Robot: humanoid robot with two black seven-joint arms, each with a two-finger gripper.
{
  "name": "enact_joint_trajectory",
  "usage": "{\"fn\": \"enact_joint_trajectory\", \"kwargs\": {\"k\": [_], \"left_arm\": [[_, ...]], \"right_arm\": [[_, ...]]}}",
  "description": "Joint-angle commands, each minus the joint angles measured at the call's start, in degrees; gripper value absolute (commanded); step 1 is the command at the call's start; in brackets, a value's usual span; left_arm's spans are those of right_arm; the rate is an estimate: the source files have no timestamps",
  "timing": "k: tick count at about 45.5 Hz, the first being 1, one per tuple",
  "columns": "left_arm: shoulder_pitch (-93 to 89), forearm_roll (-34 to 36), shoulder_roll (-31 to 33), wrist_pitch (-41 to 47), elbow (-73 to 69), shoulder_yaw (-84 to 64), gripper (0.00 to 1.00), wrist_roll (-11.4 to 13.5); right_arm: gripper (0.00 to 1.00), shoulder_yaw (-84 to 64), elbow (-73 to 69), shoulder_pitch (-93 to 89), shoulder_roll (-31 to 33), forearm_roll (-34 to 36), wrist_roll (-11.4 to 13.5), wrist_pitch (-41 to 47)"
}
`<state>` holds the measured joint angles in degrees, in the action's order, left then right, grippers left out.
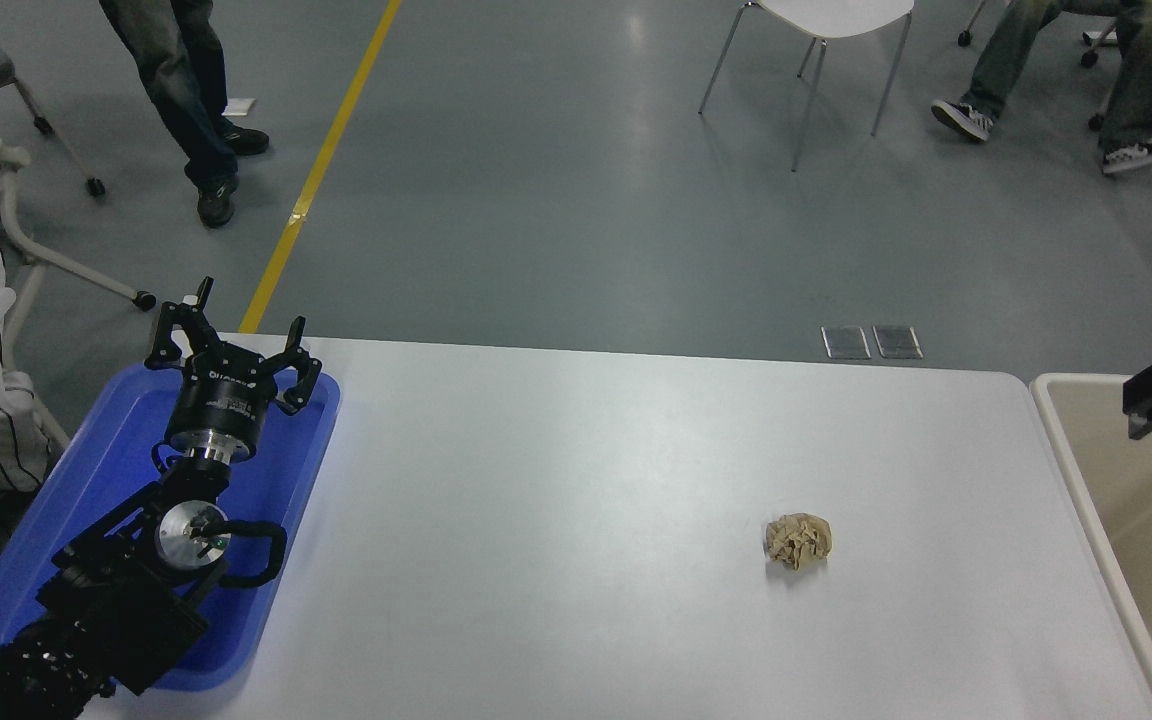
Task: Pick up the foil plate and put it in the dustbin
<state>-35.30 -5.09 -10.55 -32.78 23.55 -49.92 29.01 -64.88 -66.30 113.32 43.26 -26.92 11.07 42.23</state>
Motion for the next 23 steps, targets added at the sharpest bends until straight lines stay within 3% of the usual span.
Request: {"fn": "enact_joint_trajectory", "kwargs": {"k": [1,16,23], "left_arm": [[0.0,0.0,0.0,0.0,0.0,0.0,1.00,0.0],[0.0,0.0,0.0,0.0,0.0,0.0,1.00,0.0],[0.0,0.0,0.0,0.0,0.0,0.0,1.00,0.0]], "right_arm": [[1.00,-3.7,-4.8,9.1,-6.1,4.5,0.0,2.8],[1.00,-3.9,-11.1,19.9,-14.4,8.0,0.0,2.8],[1.00,-2.5,-11.0,20.6,-14.8,8.7,-0.1,2.8]]}}
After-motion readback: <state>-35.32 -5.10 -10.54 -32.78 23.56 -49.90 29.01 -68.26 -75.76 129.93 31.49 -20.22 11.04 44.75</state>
